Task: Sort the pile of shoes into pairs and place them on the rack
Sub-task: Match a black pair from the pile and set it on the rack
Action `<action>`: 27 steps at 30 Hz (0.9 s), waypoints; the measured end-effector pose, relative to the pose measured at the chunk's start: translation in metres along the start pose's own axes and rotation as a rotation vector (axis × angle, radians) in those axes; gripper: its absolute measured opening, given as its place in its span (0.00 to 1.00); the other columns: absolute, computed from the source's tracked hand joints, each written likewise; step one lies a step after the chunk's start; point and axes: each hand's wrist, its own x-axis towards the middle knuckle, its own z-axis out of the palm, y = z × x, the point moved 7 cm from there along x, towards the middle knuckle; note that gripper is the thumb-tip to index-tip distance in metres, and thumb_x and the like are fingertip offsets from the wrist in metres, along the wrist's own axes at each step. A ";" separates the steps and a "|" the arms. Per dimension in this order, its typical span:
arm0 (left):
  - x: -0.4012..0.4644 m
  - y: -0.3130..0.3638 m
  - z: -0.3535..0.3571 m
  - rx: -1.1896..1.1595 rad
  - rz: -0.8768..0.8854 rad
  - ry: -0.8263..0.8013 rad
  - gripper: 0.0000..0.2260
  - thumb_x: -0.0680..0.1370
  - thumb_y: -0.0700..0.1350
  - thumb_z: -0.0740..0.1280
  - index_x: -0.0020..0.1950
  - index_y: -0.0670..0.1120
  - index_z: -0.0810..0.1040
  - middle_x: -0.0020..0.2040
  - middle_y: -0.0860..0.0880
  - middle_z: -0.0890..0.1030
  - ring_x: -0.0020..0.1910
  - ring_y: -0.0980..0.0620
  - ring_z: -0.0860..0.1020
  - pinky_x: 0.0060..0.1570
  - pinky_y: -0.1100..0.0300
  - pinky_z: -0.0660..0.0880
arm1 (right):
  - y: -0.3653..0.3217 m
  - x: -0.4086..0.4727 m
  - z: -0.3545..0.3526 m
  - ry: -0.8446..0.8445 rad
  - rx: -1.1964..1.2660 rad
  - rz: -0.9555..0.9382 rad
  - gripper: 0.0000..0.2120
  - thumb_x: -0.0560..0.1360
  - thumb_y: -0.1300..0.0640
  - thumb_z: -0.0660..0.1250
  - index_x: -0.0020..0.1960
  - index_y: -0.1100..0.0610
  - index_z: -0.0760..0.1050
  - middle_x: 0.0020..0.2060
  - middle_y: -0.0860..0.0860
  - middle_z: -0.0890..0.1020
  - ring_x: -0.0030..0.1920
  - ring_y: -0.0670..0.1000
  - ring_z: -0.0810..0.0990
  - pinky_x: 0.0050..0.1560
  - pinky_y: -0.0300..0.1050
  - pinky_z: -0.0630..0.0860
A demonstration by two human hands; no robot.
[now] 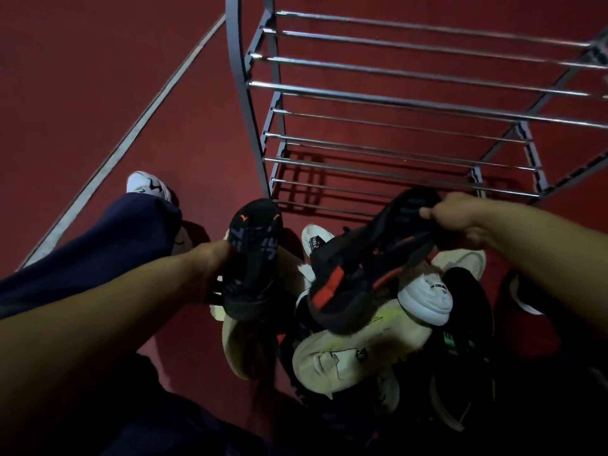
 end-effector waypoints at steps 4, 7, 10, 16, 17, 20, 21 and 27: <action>-0.009 0.000 0.023 0.040 -0.040 -0.060 0.07 0.76 0.38 0.59 0.46 0.41 0.77 0.44 0.44 0.78 0.44 0.43 0.77 0.43 0.52 0.76 | 0.025 -0.005 0.043 -0.132 -0.643 -0.029 0.12 0.80 0.58 0.62 0.60 0.65 0.74 0.52 0.64 0.79 0.45 0.60 0.79 0.45 0.51 0.78; -0.010 -0.002 0.030 0.043 -0.045 -0.064 0.08 0.77 0.36 0.59 0.43 0.43 0.76 0.43 0.45 0.77 0.42 0.44 0.76 0.46 0.51 0.74 | 0.017 -0.005 0.062 0.154 -1.073 -0.216 0.23 0.76 0.54 0.64 0.69 0.56 0.65 0.65 0.57 0.68 0.62 0.60 0.72 0.57 0.54 0.72; -0.005 -0.007 0.025 0.047 -0.034 -0.063 0.08 0.76 0.36 0.60 0.46 0.42 0.78 0.47 0.44 0.78 0.47 0.41 0.77 0.50 0.48 0.76 | -0.019 -0.014 0.102 0.302 -1.160 -0.703 0.23 0.76 0.56 0.62 0.71 0.54 0.63 0.68 0.55 0.67 0.65 0.60 0.67 0.57 0.53 0.69; 0.001 -0.015 0.016 0.061 -0.014 -0.089 0.13 0.73 0.36 0.61 0.55 0.40 0.80 0.52 0.42 0.80 0.47 0.42 0.79 0.41 0.53 0.78 | -0.021 0.011 0.164 -0.140 -1.366 -0.808 0.35 0.79 0.60 0.60 0.79 0.46 0.47 0.79 0.48 0.50 0.77 0.57 0.52 0.69 0.57 0.61; 0.002 -0.016 0.015 0.062 -0.016 -0.093 0.14 0.73 0.36 0.61 0.56 0.41 0.80 0.52 0.42 0.80 0.46 0.42 0.79 0.40 0.54 0.78 | -0.021 0.012 0.170 -0.182 -1.389 -0.832 0.35 0.78 0.59 0.61 0.79 0.46 0.48 0.79 0.48 0.54 0.76 0.57 0.56 0.67 0.56 0.64; 0.002 -0.020 0.015 0.048 -0.025 -0.111 0.15 0.74 0.36 0.60 0.58 0.40 0.79 0.52 0.42 0.80 0.45 0.43 0.79 0.38 0.55 0.78 | -0.029 0.003 0.173 -0.064 -1.404 -0.971 0.26 0.76 0.56 0.64 0.73 0.49 0.61 0.68 0.51 0.71 0.64 0.58 0.68 0.56 0.52 0.68; 0.003 -0.022 0.014 0.035 -0.029 -0.117 0.14 0.75 0.36 0.60 0.57 0.39 0.79 0.52 0.42 0.80 0.45 0.42 0.79 0.38 0.55 0.77 | -0.034 -0.005 0.171 0.017 -1.393 -1.031 0.24 0.74 0.54 0.66 0.69 0.51 0.65 0.64 0.52 0.74 0.61 0.58 0.70 0.54 0.51 0.68; 0.013 -0.028 0.006 0.011 -0.051 -0.126 0.12 0.74 0.35 0.60 0.54 0.40 0.80 0.52 0.41 0.81 0.49 0.40 0.80 0.45 0.50 0.79 | -0.030 -0.094 0.169 0.049 -0.987 -1.174 0.24 0.64 0.52 0.75 0.54 0.55 0.70 0.50 0.52 0.75 0.50 0.55 0.73 0.42 0.50 0.74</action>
